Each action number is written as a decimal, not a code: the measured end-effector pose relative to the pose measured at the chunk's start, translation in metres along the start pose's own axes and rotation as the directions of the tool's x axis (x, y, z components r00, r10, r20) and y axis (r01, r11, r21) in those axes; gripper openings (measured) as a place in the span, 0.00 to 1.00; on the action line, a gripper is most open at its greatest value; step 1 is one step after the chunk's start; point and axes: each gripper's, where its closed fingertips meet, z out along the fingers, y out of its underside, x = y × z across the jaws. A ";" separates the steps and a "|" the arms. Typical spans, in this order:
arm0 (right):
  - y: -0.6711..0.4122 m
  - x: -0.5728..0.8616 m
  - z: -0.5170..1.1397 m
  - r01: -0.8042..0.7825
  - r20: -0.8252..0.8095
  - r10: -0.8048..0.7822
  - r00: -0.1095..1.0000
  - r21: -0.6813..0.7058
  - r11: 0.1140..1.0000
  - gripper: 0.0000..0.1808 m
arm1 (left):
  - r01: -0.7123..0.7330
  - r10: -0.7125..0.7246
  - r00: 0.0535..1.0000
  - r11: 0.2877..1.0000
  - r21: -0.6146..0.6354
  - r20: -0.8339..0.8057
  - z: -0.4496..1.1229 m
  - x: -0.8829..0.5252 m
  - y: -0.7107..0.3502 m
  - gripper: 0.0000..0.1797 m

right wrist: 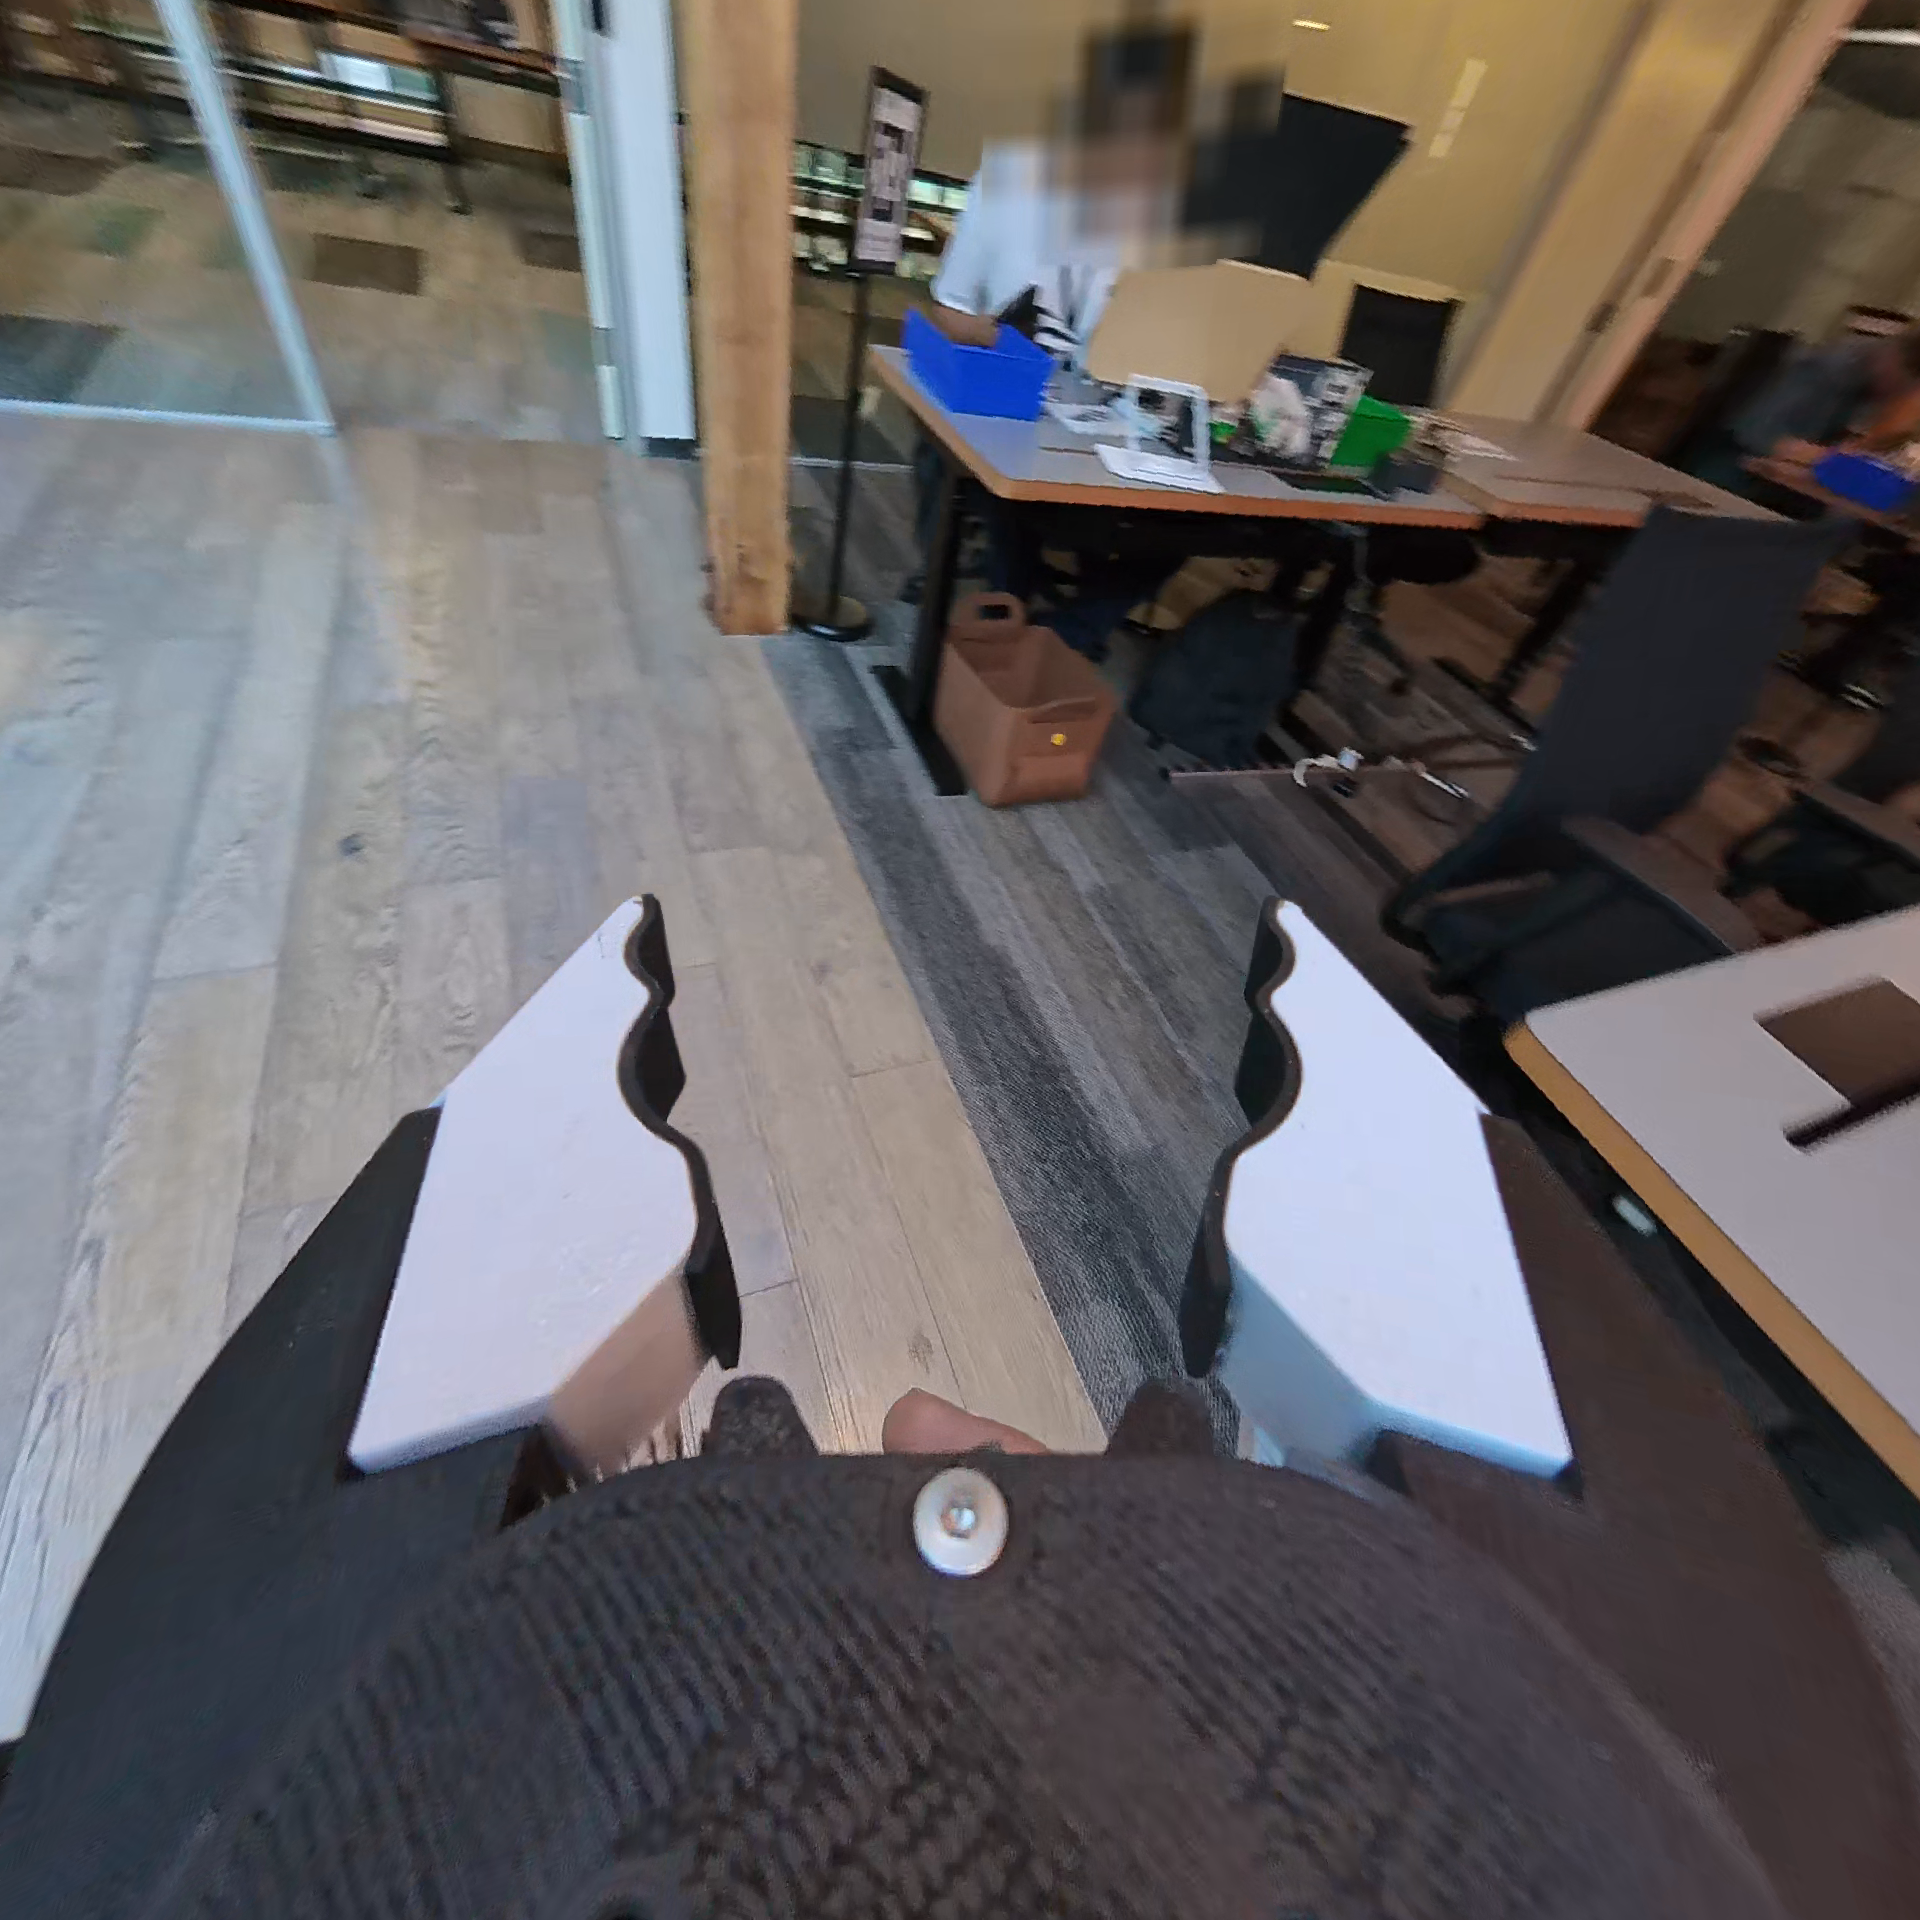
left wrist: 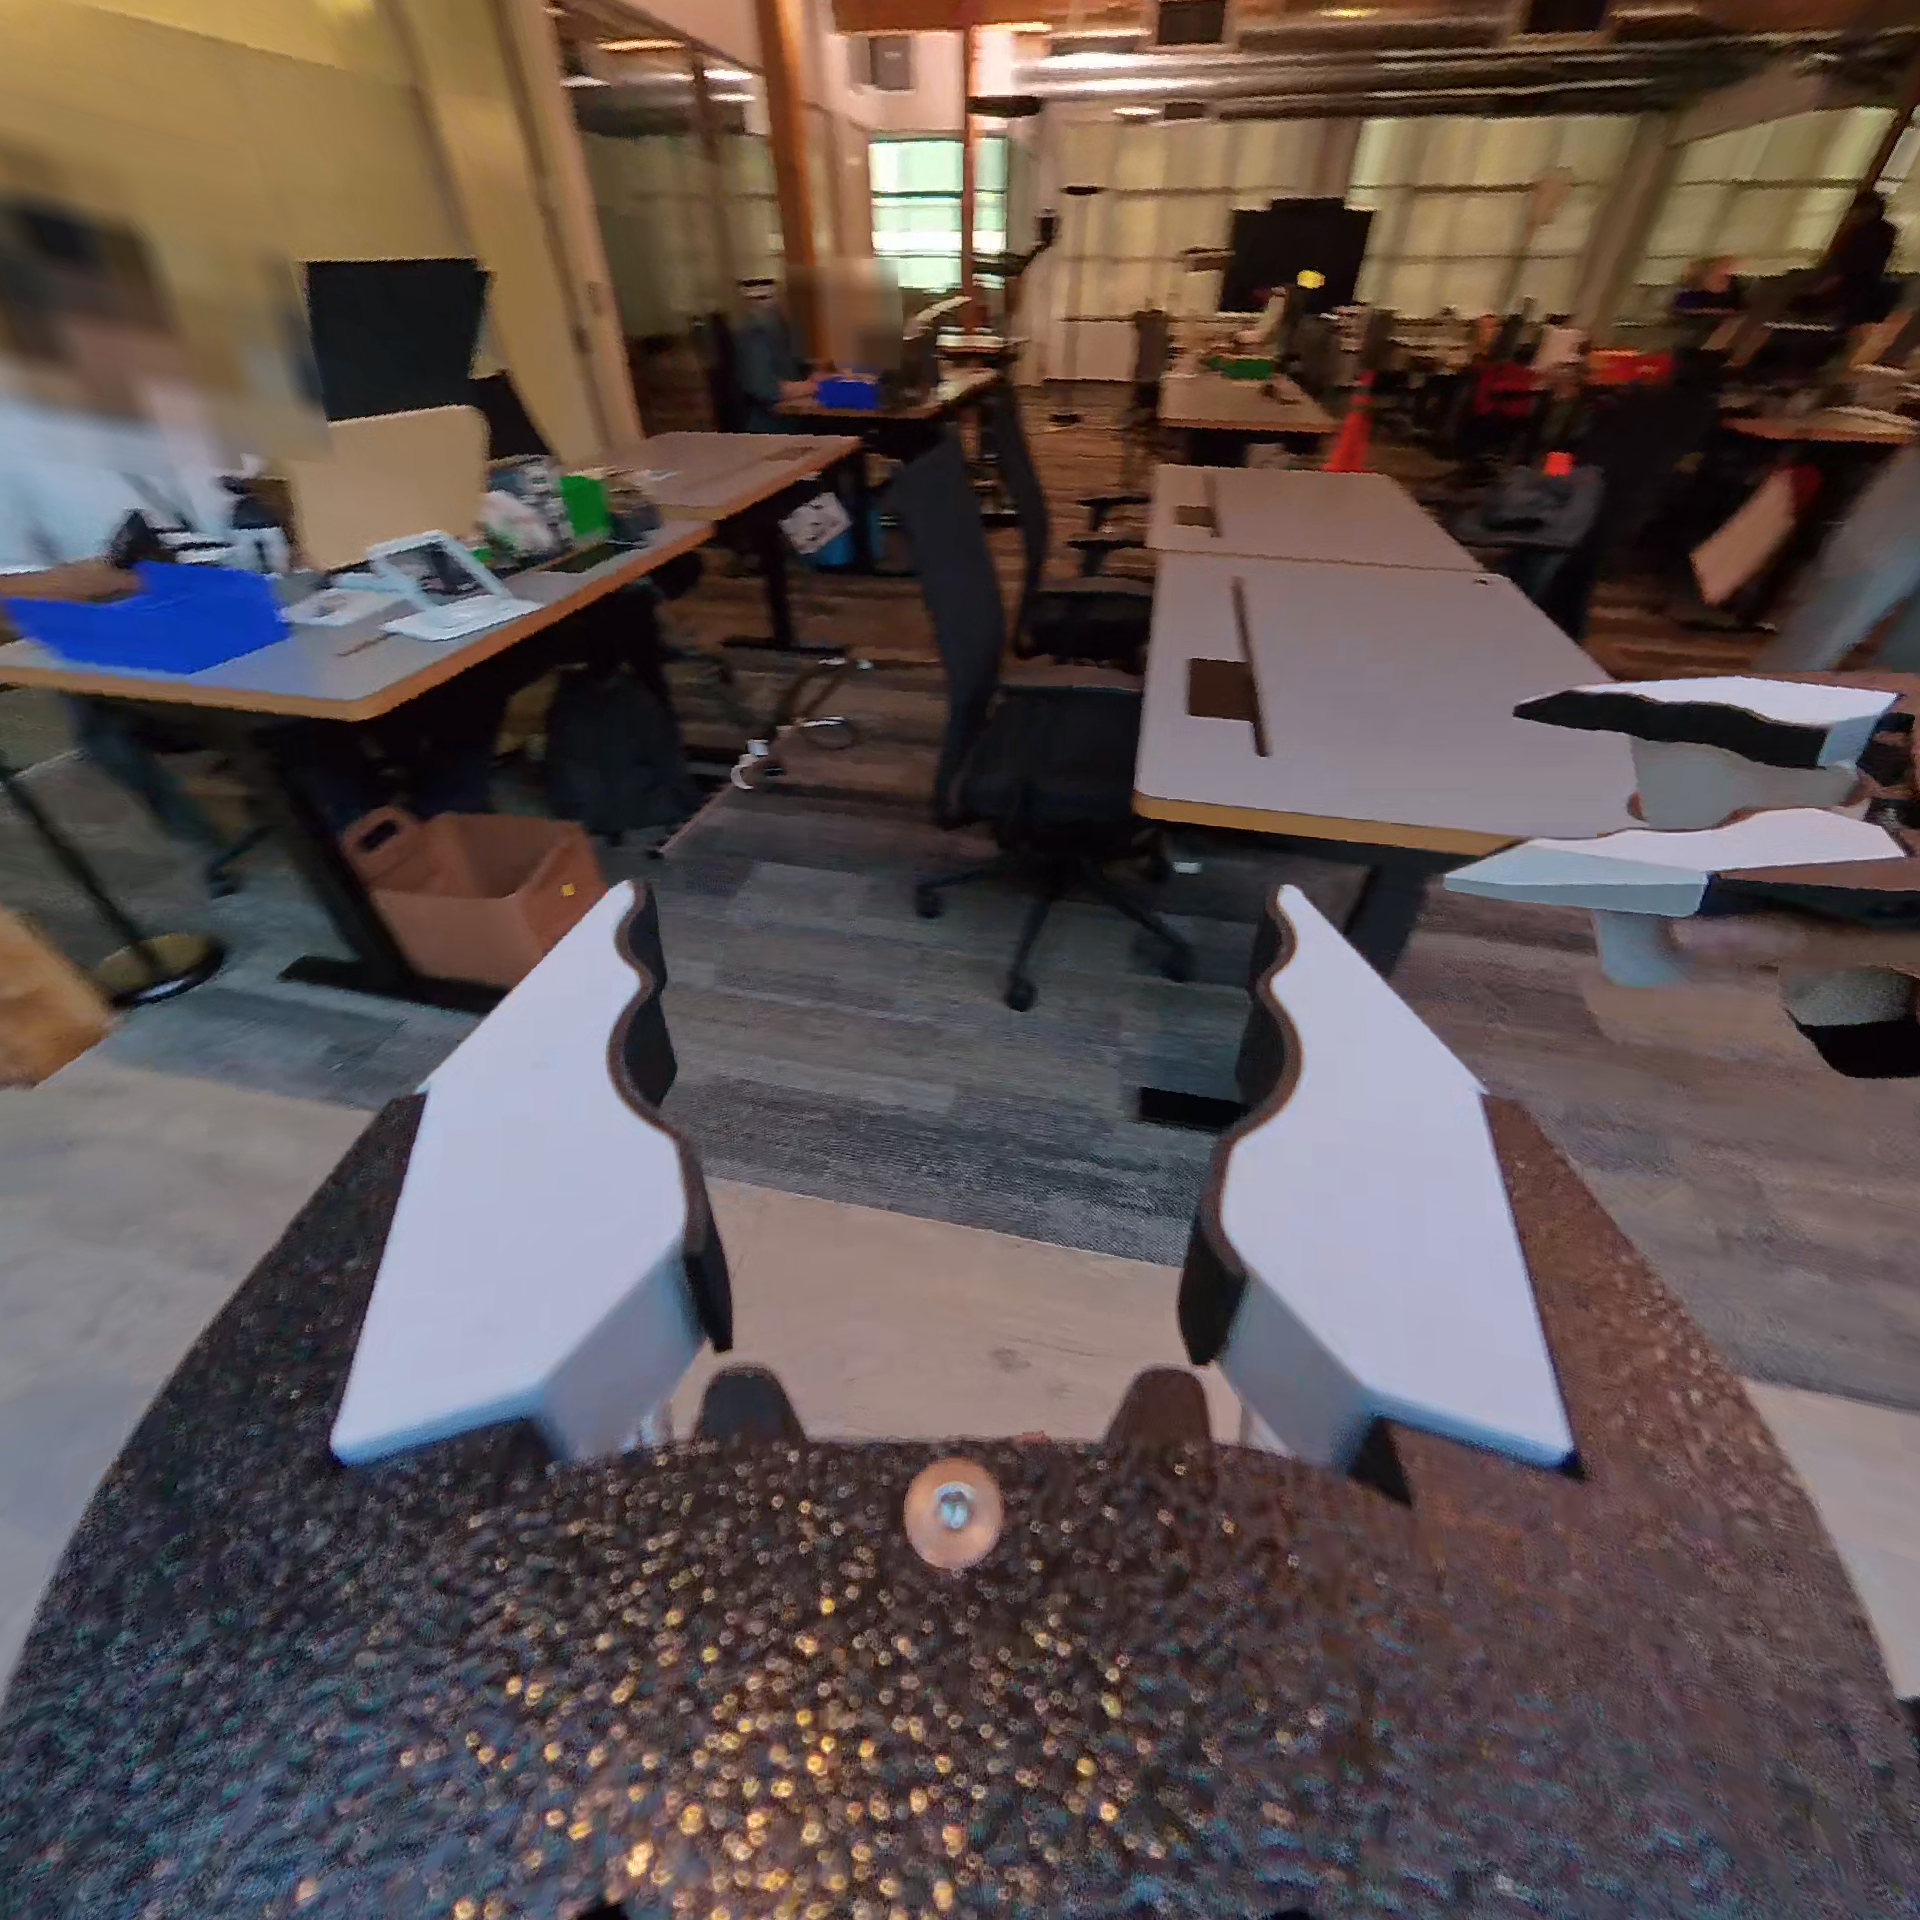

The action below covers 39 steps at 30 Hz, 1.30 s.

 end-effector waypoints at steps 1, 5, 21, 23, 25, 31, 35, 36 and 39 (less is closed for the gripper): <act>-0.001 0.002 0.007 0.013 0.049 -0.013 0.999 0.000 1.000 0.61 | 0.026 -0.026 0.998 1.000 0.010 0.048 -0.005 -0.001 0.000 0.61; -0.009 0.008 0.029 0.070 0.187 -0.079 0.979 0.053 0.996 0.59 | 0.080 -0.086 0.978 0.996 0.037 0.192 -0.021 0.008 0.000 0.61; -0.018 0.013 0.051 0.038 0.345 -0.070 0.936 0.097 0.995 0.58 | 0.009 -0.031 0.905 0.998 0.055 0.425 -0.062 0.040 -0.026 0.61; -0.014 0.021 0.047 0.038 0.331 -0.063 0.941 0.083 0.996 0.57 | 0.018 -0.046 0.907 0.997 0.070 0.419 -0.059 0.040 -0.028 0.61; -0.011 0.030 0.043 0.040 0.312 -0.063 0.948 0.080 0.996 0.57 | 0.017 -0.047 0.912 0.997 0.076 0.407 -0.053 0.042 -0.029 0.60; -0.003 0.061 0.032 0.024 0.240 -0.039 0.970 0.066 0.998 0.52 | 0.020 -0.039 0.944 0.998 0.061 0.328 -0.026 0.056 -0.028 0.56; 0.002 0.067 0.027 0.026 0.241 -0.039 0.970 0.057 0.998 0.50 | 0.012 -0.028 0.944 0.999 0.048 0.329 -0.021 0.058 -0.027 0.53; 0.003 0.068 0.026 0.032 0.241 -0.045 0.969 0.059 0.998 0.50 | 0.013 -0.028 0.941 0.999 0.048 0.338 -0.022 0.057 -0.027 0.53; 0.003 0.072 0.025 0.022 0.235 -0.039 0.971 0.072 0.997 0.51 | 0.027 -0.041 0.940 0.999 0.044 0.339 -0.023 0.057 -0.025 0.53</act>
